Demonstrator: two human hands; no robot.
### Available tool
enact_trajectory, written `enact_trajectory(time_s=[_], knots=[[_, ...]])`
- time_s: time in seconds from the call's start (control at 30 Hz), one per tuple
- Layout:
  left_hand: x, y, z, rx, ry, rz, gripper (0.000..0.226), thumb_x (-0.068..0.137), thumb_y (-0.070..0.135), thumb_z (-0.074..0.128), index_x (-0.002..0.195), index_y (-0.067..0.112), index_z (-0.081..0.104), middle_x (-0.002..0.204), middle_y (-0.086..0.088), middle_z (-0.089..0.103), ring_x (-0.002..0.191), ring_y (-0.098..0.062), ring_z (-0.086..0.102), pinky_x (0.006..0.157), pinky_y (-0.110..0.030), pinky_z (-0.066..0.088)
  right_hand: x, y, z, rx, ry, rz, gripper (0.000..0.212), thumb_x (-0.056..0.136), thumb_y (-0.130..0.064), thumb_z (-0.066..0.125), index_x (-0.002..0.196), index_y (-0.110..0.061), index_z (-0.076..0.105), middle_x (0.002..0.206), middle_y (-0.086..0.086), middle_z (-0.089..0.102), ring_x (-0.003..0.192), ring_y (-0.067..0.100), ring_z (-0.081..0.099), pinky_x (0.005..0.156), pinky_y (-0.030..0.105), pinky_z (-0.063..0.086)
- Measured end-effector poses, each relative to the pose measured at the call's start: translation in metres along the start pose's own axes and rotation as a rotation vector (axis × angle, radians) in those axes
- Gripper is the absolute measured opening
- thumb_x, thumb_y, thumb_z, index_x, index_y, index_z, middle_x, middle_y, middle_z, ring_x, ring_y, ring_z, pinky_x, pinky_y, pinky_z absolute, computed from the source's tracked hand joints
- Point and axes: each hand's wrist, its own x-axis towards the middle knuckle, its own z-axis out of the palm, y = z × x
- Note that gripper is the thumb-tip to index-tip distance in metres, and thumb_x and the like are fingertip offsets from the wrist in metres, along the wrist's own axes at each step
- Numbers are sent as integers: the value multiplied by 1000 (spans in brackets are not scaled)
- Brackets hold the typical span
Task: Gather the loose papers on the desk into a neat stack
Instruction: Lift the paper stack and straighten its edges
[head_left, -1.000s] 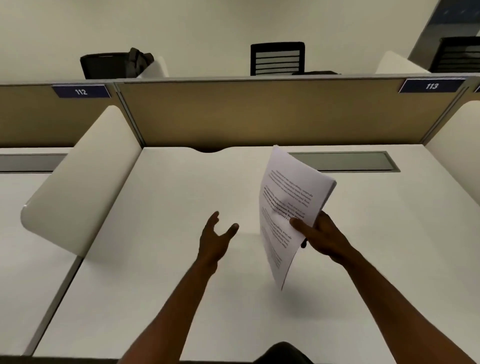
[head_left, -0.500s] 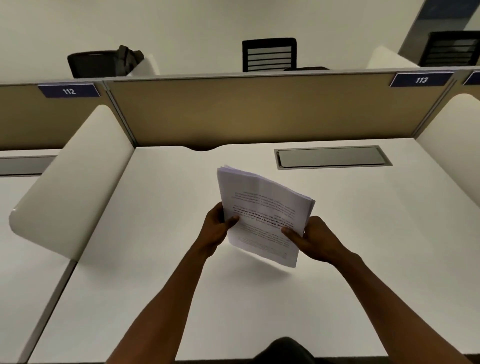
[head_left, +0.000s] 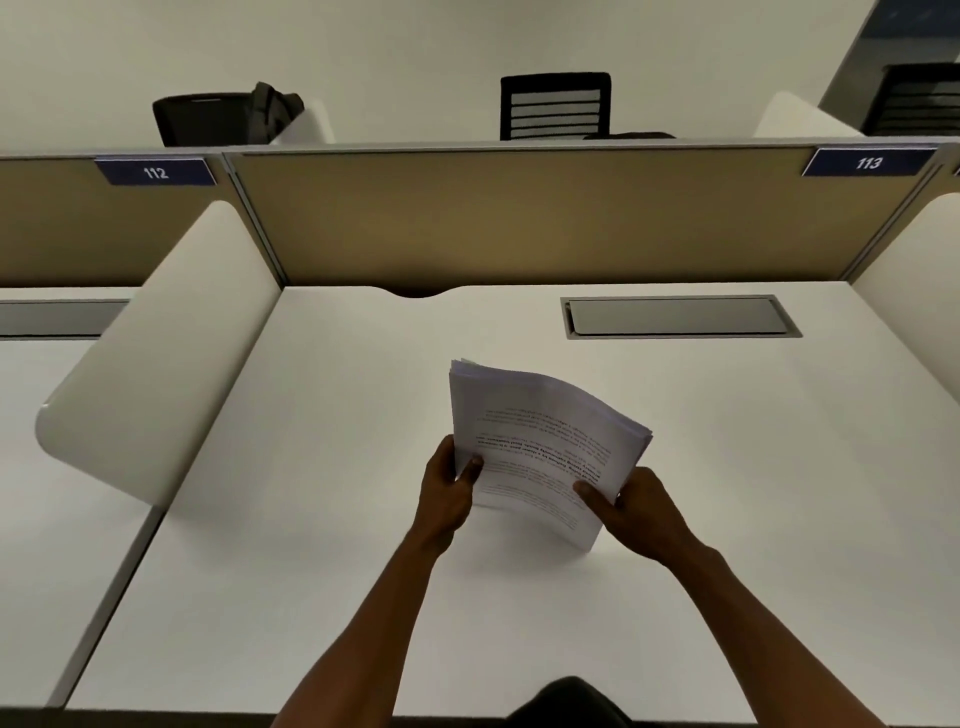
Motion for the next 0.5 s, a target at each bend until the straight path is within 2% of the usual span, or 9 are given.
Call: enact_trajectory(time_s=[0.07,0.23,0.33,0.4,0.5], knots=[[0,2,-1,-4,17,6,32,101,9,56,133,14,57,127,-8,67,119,-30,63,101,-50,55,1,0,-1,3,26,2,29,90,-43,63,103,-19,74,95,-1,77,80,17,72,68,42,60],[-7,-6,2,2,11,-21,34,102,8,54,135,17,55,130,-7,66,122,-28,61,102,-49,54,-7,3,8,-17,34,28,39,91,-50,59,96,-15,72,85,3,75,69,19,69,62,42,58],[-11,-13,5,18,5,-35,38,102,8,53,138,21,55,132,-2,65,123,-22,60,102,-40,55,-10,4,12,-21,46,47,46,89,-57,54,89,-15,72,76,1,73,59,12,63,56,39,54],[-11,-11,5,62,18,-41,37,101,8,53,136,23,55,130,1,66,121,-18,61,98,-33,56,-7,3,9,-41,45,45,38,92,-51,56,92,-16,73,81,-1,75,66,15,67,61,40,57],[-5,-5,5,177,14,-19,32,101,11,54,131,21,56,125,1,67,116,-19,63,96,-34,56,-1,-3,2,-43,10,20,34,95,-43,57,105,-15,74,96,0,78,80,17,72,70,40,59]])
